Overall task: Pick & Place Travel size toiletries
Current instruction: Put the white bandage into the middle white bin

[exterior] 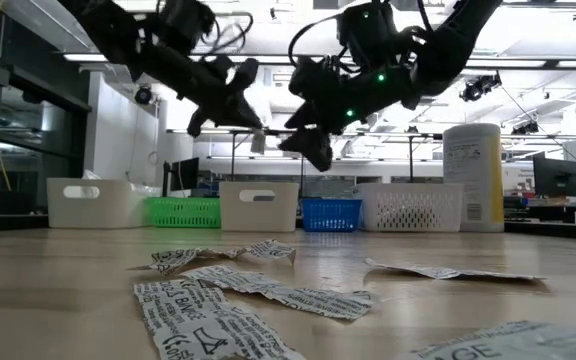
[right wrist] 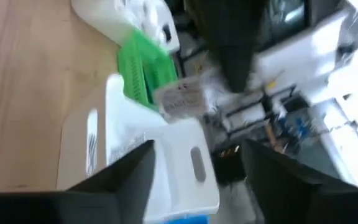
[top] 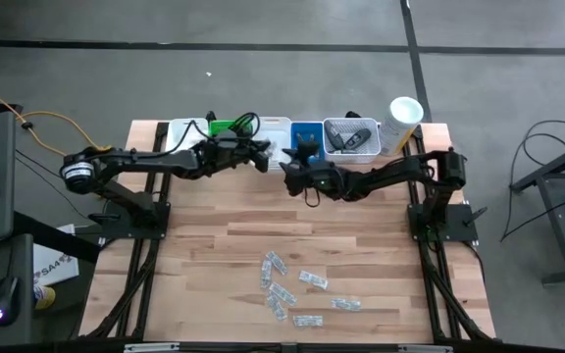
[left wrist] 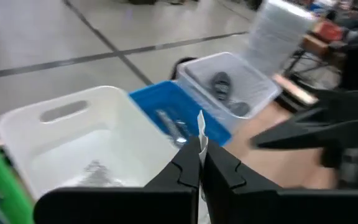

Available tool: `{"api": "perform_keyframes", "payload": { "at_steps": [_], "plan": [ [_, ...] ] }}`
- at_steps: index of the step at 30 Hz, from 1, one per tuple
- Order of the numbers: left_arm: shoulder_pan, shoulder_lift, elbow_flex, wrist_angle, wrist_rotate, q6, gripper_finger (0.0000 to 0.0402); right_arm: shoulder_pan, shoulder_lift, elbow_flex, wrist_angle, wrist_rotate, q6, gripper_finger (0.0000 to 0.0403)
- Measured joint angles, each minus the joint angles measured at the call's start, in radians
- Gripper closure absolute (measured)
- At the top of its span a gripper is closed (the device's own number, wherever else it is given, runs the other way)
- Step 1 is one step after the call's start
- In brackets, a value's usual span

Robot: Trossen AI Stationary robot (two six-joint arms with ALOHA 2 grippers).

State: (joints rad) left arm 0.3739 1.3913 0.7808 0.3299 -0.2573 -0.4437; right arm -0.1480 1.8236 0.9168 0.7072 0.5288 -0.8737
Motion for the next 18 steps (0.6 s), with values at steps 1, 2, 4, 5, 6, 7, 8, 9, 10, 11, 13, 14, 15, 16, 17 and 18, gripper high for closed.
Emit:
{"api": "perform_keyframes", "payload": {
  "at_steps": [1,2,4,5,6,7,8,9,10,11,13,14,15,16,17,18],
  "plan": [
    [0.015,0.012,0.001,0.002,0.002,0.009,0.04,-0.004,-0.015,-0.001,-0.043,0.01,0.027,0.0162],
    [0.035,0.023,0.001,-0.004,0.012,0.015,0.04,-0.005,-0.026,0.0,-0.073,0.012,0.058,0.0148],
    [0.073,0.048,0.0,0.018,0.043,0.019,0.0401,-0.016,-0.057,0.001,-0.161,0.013,0.123,0.0125],
    [0.089,0.061,0.001,0.031,0.067,0.019,0.0401,-0.021,-0.075,0.0,-0.216,0.01,0.152,0.0118],
    [0.107,0.075,0.001,0.034,0.081,0.018,0.0401,-0.026,-0.091,0.0,-0.258,0.004,0.18,0.0113],
    [0.122,0.091,0.001,0.033,0.091,0.018,0.0401,-0.031,-0.103,0.0,-0.284,-0.006,0.204,0.011],
    [0.133,0.105,0.001,0.029,0.093,0.018,0.0401,-0.036,-0.119,0.0,-0.318,-0.015,0.229,0.0109],
    [0.142,0.119,0.001,0.028,0.095,0.018,0.0401,-0.043,-0.14,0.0,-0.364,-0.022,0.252,0.0109],
    [0.15,0.134,0.004,0.029,0.098,0.018,0.0401,-0.051,-0.161,-0.001,-0.41,-0.04,0.272,0.0109],
    [0.161,0.147,0.012,0.03,0.117,0.019,0.0401,-0.057,-0.174,-0.001,-0.434,-0.057,0.284,0.0111],
    [0.18,0.173,0.03,0.029,0.162,0.02,0.0401,-0.063,-0.201,0.001,-0.482,-0.099,0.313,0.0115],
    [0.185,0.189,0.046,0.028,0.178,0.021,0.0401,-0.071,-0.218,0.0,-0.522,-0.115,0.327,0.0117],
    [0.187,0.204,0.061,0.023,0.193,0.025,0.0401,-0.076,-0.232,-0.001,-0.549,-0.129,0.34,0.0119],
    [0.192,0.215,0.075,0.002,0.196,0.034,0.0401,-0.08,-0.241,-0.001,-0.558,-0.145,0.35,0.0122],
    [0.198,0.224,0.091,-0.023,0.197,0.043,0.0401,-0.082,-0.249,0.001,-0.566,-0.163,0.358,0.0124],
    [0.202,0.234,0.108,-0.05,0.198,0.045,0.0401,-0.088,-0.26,0.001,-0.584,-0.176,0.368,0.0126]
  ]
}}
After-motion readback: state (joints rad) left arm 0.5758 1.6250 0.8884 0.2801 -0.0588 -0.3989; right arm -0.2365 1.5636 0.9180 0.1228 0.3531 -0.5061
